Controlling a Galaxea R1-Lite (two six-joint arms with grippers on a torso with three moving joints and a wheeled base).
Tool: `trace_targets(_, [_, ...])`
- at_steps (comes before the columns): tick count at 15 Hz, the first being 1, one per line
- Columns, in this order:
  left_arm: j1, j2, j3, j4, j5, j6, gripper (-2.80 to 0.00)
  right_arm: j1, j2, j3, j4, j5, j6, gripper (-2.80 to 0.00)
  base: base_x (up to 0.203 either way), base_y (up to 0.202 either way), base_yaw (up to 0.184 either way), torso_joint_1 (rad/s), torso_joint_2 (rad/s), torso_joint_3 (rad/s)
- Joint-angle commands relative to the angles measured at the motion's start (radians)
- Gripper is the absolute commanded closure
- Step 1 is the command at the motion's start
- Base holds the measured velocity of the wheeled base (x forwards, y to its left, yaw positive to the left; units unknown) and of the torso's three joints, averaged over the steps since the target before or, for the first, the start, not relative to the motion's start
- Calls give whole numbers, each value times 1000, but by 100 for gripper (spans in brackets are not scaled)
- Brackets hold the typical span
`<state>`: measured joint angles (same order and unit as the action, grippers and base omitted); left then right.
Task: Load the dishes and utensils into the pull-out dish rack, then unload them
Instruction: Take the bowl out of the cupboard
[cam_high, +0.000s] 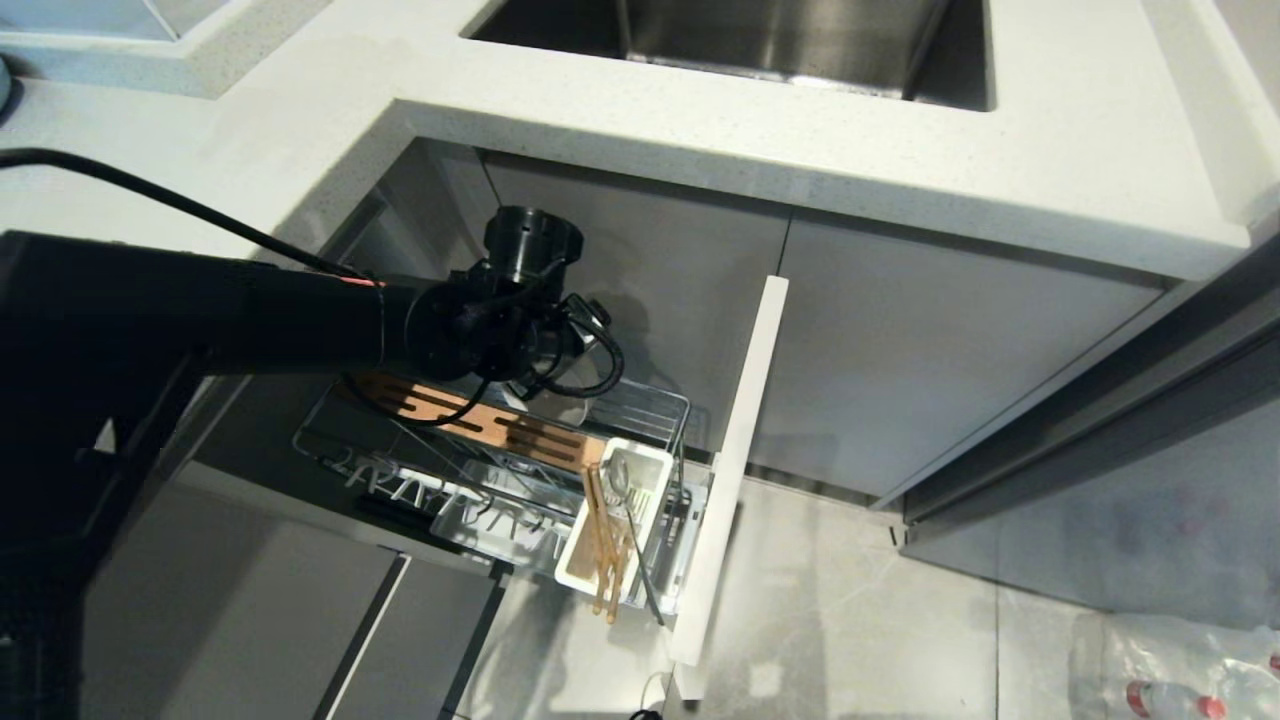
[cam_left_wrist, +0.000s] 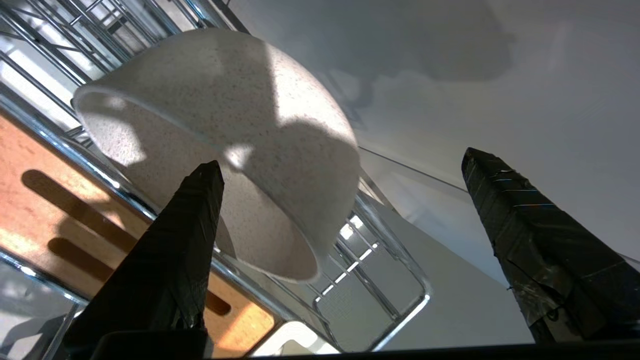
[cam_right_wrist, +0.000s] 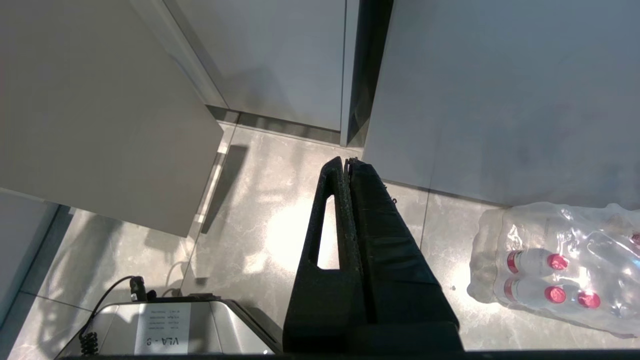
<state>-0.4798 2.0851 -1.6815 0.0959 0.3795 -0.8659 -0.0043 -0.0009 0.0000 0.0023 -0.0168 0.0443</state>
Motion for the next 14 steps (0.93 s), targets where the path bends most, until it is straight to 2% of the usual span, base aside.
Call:
trace_targets(1, [8,21,-5,1,3,-5,-280,0,1,2,1,0,0,0,0,0,0,0,0,0])
trace_targets(7, [10,32,-10,1,1,-4,-280,0,1,2,1,0,0,0,0,0,0,0,0,0])
trace_targets(8, [10,32,-10,1,1,-4,0,0,1,2,1,0,0,0,0,0,0,0,0,0])
trace_targets(14, [10,27,-7,5,1,-4,0,0,1,2,-1,0,0,0,0,0,0,0,0,0])
